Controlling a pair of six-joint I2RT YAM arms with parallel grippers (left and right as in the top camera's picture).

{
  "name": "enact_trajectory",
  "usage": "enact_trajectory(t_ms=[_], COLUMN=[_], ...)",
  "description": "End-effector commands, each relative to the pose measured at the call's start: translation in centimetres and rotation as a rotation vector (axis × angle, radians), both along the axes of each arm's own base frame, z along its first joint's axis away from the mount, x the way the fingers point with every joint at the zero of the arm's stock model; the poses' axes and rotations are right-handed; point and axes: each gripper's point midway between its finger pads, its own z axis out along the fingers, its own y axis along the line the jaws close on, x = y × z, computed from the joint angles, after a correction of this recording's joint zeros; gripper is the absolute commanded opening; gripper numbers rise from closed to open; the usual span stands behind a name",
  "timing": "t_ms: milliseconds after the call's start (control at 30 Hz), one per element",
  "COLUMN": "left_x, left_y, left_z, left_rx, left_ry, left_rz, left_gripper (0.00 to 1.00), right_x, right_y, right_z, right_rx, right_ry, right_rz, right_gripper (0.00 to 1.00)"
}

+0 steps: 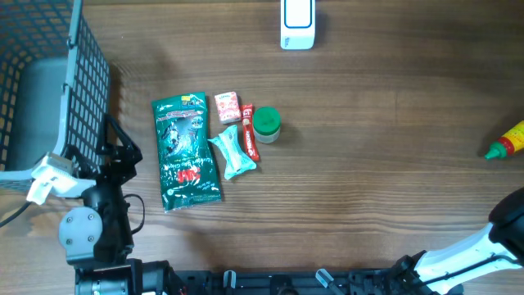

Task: Scan the item barcode
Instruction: 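Move the bottle to the far right and set it down, then bring the right gripper back over the green-lid jar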

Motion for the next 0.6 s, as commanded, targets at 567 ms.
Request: enact_trajectory(t_ms=[567], left_x=[-2.3], left_y=[-10.0], left_z=[6.2], left_rx=[0.373], left_ry=[-0.256], left_rz=[-0.528], left_gripper=[1.00], right_x=[0.2], right_y=[20.6], right_z=[21.6], right_rx=[0.073], right_ry=[-0.481], right_rz=[0.297], right_gripper=[1.00])
